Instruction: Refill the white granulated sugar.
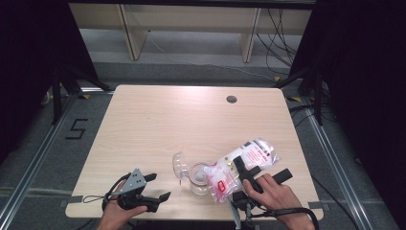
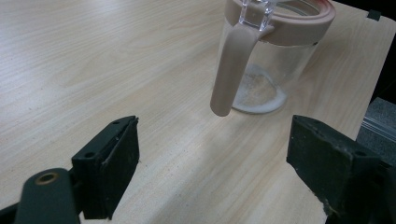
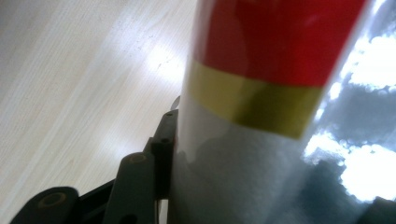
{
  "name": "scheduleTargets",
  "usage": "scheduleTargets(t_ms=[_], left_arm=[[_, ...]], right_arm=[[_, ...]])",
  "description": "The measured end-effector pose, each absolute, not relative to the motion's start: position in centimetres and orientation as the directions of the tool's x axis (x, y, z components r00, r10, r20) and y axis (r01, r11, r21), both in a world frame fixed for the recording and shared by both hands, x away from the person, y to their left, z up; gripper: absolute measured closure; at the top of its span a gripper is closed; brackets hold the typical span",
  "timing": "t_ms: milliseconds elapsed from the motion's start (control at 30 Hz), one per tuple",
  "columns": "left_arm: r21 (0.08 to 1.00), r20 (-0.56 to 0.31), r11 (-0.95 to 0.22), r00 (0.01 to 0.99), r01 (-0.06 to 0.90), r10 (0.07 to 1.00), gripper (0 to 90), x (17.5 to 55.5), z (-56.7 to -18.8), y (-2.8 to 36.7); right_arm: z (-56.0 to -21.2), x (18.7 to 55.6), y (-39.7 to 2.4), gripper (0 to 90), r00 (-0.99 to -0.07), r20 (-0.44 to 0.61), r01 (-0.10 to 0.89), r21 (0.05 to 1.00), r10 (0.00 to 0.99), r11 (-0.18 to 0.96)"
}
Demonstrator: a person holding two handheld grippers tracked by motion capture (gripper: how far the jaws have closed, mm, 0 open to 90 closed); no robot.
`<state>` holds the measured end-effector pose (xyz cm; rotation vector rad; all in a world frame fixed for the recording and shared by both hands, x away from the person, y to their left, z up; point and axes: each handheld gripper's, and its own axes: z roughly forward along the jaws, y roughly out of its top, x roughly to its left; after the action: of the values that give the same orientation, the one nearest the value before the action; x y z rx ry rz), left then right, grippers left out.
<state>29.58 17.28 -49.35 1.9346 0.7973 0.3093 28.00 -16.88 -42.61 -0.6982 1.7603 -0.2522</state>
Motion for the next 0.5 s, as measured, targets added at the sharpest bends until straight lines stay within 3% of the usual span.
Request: scheduleTargets(t_ms=[233,500], left_arm=[[0.868,-0.121,-0.301,0.756,0.395,0.643,16.6,29.64,-49.37,17.34],[0.869,-0.128,-0.293,0.754,0.398,0.644,16.6,29.62,-49.43,17.22]], right_arm=[[-42.78,27.83,-16.91,57.2,-0.170,-0.817,-0.309,-0.487,-0.551,0.817],[-42.39,27.82,-16.86,57.3,-0.136,-0.795,-0.320,-0.529,-0.591,0.786]])
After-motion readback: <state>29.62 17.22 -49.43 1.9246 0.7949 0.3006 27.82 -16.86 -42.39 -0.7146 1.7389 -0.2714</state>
